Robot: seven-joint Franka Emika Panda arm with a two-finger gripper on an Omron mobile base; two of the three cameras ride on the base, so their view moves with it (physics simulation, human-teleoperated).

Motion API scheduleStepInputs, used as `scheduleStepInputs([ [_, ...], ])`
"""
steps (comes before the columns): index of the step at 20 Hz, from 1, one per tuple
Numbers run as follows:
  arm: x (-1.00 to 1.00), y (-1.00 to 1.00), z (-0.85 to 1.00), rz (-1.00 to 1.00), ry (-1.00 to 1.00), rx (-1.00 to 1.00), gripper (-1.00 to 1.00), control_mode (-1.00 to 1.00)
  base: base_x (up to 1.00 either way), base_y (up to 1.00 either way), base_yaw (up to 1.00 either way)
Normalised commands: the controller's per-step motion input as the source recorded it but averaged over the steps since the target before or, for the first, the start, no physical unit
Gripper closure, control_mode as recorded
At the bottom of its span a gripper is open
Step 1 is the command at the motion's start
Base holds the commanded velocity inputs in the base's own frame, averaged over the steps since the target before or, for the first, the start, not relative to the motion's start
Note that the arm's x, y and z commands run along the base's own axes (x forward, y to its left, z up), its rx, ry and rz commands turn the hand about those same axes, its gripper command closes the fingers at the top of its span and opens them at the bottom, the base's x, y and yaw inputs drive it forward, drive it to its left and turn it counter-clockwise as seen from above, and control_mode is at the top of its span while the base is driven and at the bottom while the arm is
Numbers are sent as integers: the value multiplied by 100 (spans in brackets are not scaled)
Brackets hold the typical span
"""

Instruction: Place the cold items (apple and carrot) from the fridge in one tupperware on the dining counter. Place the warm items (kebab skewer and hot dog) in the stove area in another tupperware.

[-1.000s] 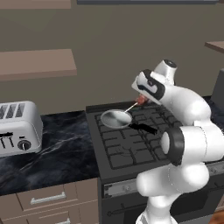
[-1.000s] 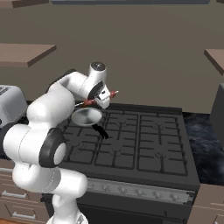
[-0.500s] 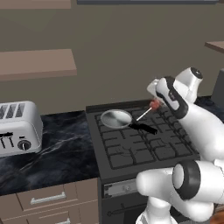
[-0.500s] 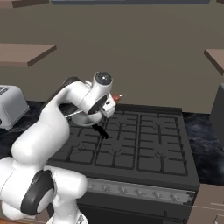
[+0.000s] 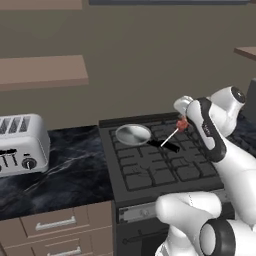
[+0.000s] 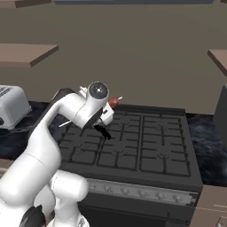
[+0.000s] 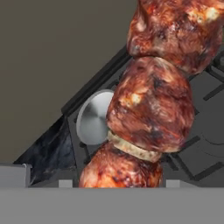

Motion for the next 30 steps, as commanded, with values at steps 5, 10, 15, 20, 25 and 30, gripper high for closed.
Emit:
scheduleStepInputs([
  [5,0,0,0,0,0,0,100,100,-57,0,14],
  [10,0,0,0,0,0,0,100,100,-44,-1,36],
  [15,0,0,0,0,0,0,100,100,-61,-5,64],
  [20,0,0,0,0,0,0,100,100,-88,-10,75],
  [25,0,0,0,0,0,0,100,100,-98,-10,73],
  [30,0,0,0,0,0,0,100,100,-100,-31,69],
])
